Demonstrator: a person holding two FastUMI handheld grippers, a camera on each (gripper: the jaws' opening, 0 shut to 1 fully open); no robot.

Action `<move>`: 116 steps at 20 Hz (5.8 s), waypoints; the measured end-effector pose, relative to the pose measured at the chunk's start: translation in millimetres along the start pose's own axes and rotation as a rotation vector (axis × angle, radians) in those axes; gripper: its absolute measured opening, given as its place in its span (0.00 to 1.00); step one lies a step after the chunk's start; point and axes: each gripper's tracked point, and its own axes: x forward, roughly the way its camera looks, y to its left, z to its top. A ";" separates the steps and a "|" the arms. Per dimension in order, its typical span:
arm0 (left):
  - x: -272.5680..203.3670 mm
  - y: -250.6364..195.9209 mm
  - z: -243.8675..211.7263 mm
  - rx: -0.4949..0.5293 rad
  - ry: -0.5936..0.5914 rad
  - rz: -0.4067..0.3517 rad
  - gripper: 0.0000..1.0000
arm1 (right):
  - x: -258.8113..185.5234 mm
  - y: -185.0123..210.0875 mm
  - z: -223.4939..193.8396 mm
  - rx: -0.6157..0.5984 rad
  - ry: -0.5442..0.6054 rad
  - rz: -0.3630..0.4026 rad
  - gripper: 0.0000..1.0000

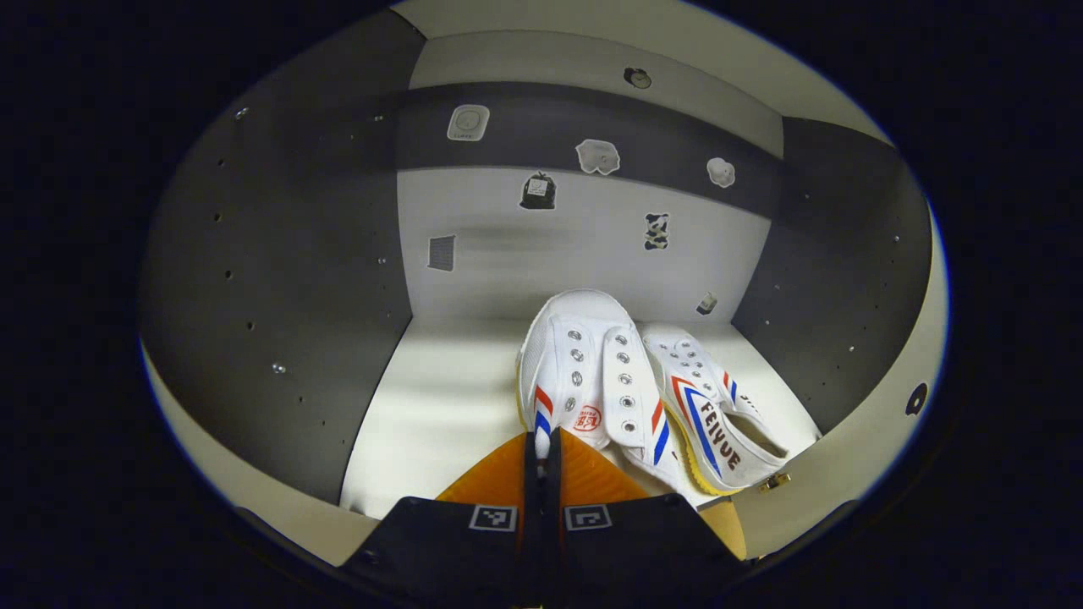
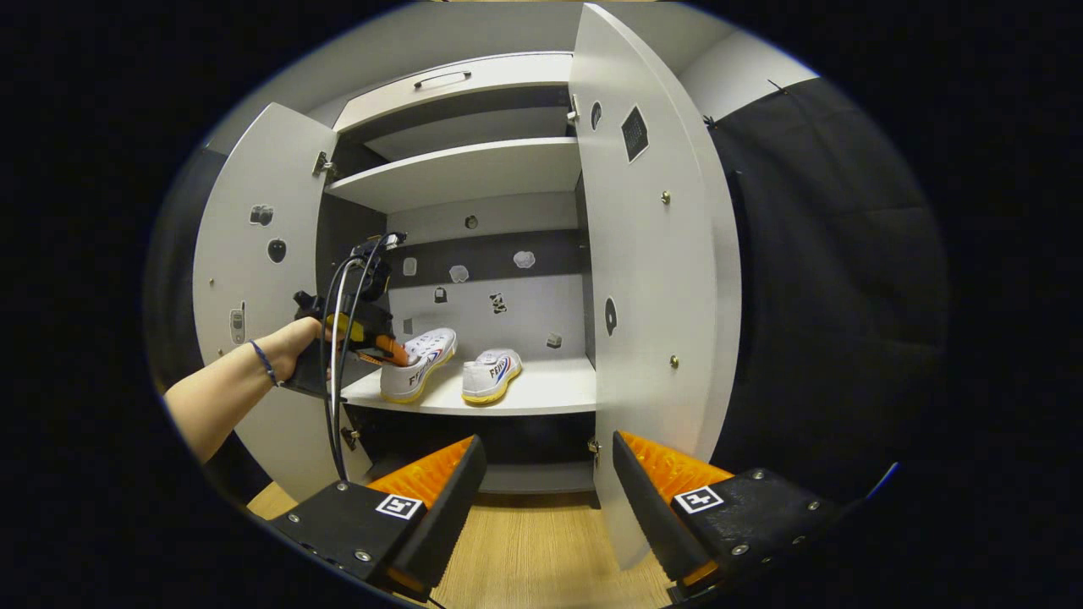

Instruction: Grab one shoe with the right hand and put it into the shoe cabinet, grab the other shoe with the left hand and put it into the shoe cabinet; then close the right door with the right hand and the left door with the left hand.

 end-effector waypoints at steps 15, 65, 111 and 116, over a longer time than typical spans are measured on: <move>-73.1 -6.2 31.7 0.026 -0.210 0.001 0.88 | 2.4 30.4 -6.5 -0.010 0.004 0.054 0.93; -410.7 83.5 -111.4 -0.005 -0.602 0.123 0.97 | 6.9 -147.8 -4.1 -0.038 -0.042 -0.179 0.89; -387.3 187.1 -187.6 -0.060 -0.538 0.306 0.99 | 99.2 41.0 -9.3 0.031 -0.018 0.147 0.92; -332.5 195.0 -180.9 -0.075 -0.500 0.251 0.99 | 107.5 42.7 -6.8 -0.012 -0.026 0.110 0.92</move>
